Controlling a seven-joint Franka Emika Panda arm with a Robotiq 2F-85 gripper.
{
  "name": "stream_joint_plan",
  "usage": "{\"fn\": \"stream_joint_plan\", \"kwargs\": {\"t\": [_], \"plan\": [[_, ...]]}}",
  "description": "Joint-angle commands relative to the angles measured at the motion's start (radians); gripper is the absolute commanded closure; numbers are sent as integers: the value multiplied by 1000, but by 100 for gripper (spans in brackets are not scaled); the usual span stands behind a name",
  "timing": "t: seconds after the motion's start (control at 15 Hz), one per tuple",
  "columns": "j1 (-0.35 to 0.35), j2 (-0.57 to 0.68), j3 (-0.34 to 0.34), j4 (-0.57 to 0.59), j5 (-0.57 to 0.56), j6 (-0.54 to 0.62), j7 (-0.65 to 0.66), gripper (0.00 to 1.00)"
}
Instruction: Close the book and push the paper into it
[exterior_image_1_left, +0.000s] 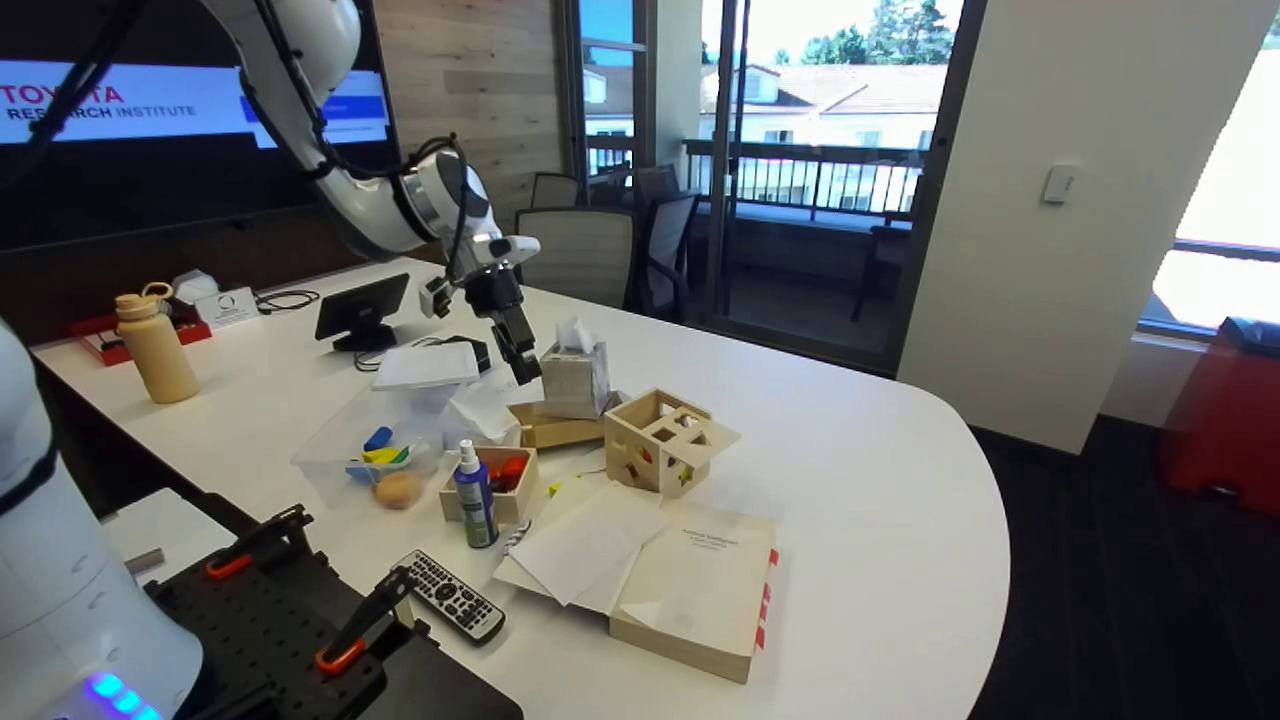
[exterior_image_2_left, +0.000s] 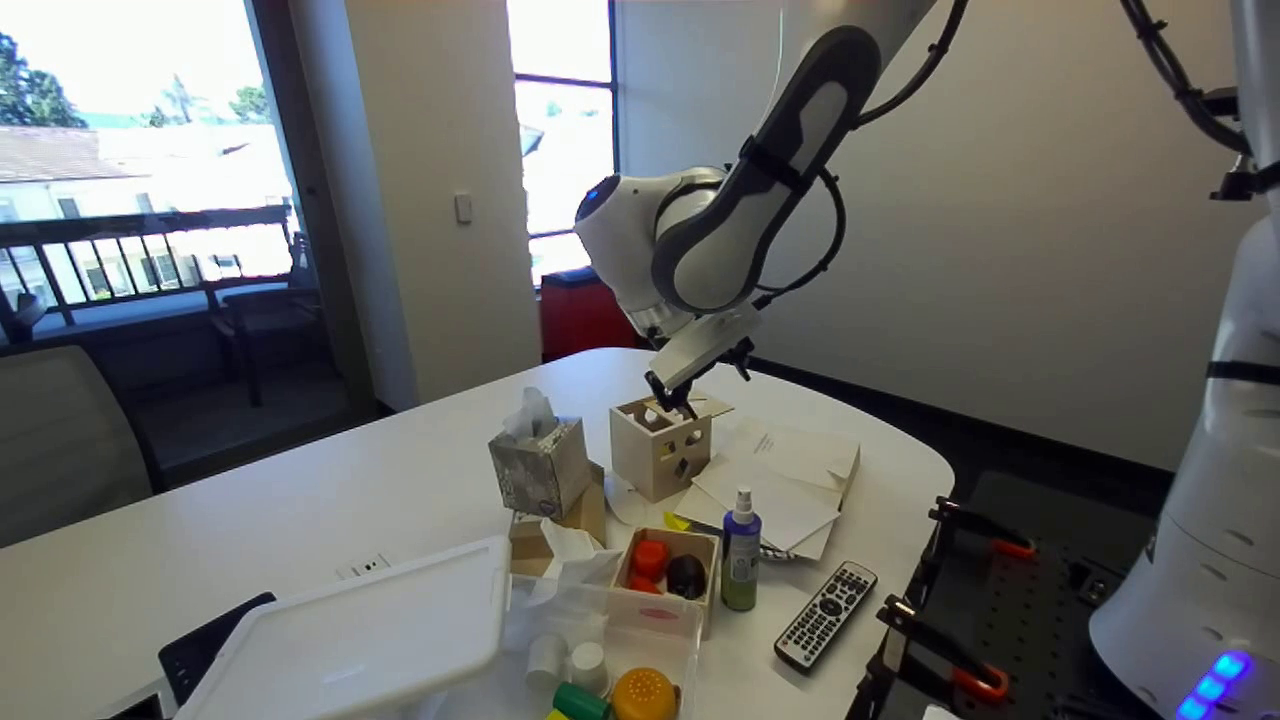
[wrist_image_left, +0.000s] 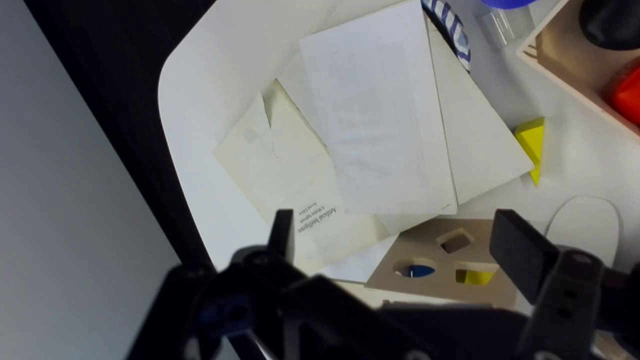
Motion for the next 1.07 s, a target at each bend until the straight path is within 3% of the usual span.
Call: {"fn": "stream_joint_plan", "kwargs": {"t": [0.0,0.53,1.0], "plan": [[1,70,-42,5,40,47,-16,0],[-5,224,-106,28,189,229,-169,0],[30,282,-163,55,267,240,-250,0]]}}
